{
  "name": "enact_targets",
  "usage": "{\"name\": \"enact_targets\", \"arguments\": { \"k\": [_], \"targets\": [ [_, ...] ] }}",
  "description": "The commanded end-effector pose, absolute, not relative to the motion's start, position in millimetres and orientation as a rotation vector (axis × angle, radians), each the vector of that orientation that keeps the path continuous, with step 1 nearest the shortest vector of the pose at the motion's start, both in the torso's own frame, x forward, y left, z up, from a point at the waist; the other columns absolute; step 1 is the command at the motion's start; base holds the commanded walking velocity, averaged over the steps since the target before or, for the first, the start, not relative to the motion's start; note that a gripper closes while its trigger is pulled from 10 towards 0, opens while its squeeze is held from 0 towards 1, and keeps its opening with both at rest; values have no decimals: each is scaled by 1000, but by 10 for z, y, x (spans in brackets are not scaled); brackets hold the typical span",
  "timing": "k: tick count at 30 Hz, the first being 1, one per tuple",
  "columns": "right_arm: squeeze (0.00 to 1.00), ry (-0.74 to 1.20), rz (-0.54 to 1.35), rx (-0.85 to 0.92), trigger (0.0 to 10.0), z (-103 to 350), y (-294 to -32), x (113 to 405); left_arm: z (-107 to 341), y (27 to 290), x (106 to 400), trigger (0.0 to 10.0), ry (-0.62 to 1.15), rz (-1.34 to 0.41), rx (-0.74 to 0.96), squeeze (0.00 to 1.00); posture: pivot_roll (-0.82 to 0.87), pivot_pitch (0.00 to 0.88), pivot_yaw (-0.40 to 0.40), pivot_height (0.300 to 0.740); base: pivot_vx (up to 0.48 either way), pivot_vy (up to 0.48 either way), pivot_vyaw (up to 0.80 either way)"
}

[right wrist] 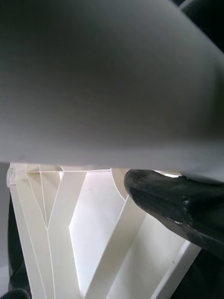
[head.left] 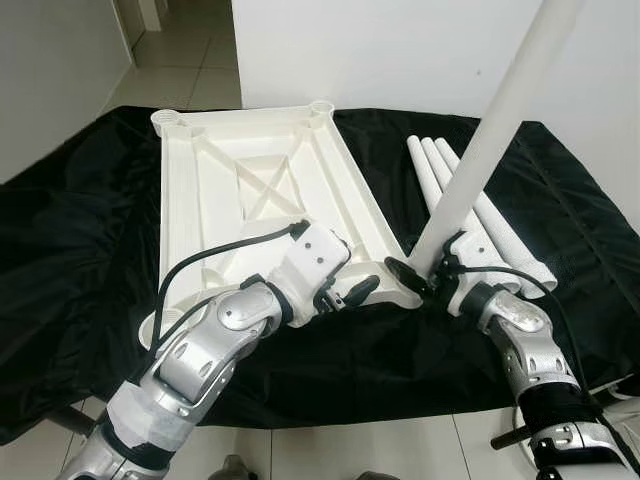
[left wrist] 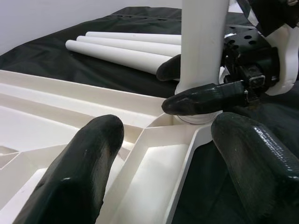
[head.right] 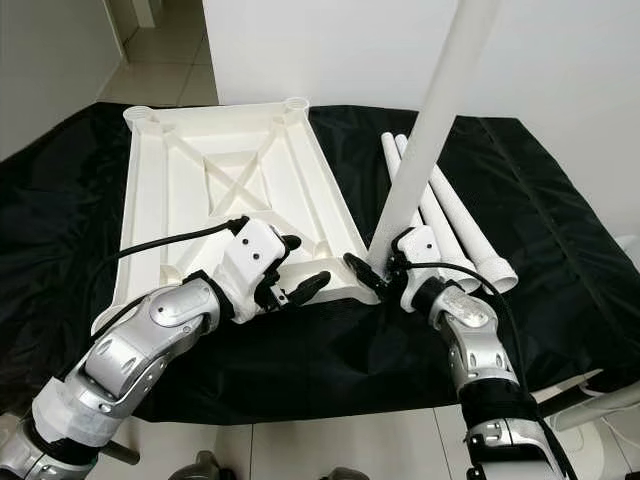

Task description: Building children table

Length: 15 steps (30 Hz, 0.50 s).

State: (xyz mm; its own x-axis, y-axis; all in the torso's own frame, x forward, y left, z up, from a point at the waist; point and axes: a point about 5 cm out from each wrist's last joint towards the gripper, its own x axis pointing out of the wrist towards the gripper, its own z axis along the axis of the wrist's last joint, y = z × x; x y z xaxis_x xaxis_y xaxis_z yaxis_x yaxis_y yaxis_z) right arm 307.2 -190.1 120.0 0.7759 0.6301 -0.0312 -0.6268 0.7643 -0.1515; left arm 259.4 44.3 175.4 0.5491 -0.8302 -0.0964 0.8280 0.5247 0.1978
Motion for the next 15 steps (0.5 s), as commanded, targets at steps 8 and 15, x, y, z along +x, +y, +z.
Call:
{"name": "enact_targets", "arguments": {
  "k": [8,15],
  "targets": [
    [0,47,586,-83,10000,1030,-1764,3019,1757,391,2535,10000,-6,-1090,252,0,-65,0,-20,740,0,0,0],
    [0,42,295,-43,10000,1060,-1547,2992,1746,394,2523,10000,-1,-1091,251,0,-65,0,-29,740,0,0,0]
  ]
}}
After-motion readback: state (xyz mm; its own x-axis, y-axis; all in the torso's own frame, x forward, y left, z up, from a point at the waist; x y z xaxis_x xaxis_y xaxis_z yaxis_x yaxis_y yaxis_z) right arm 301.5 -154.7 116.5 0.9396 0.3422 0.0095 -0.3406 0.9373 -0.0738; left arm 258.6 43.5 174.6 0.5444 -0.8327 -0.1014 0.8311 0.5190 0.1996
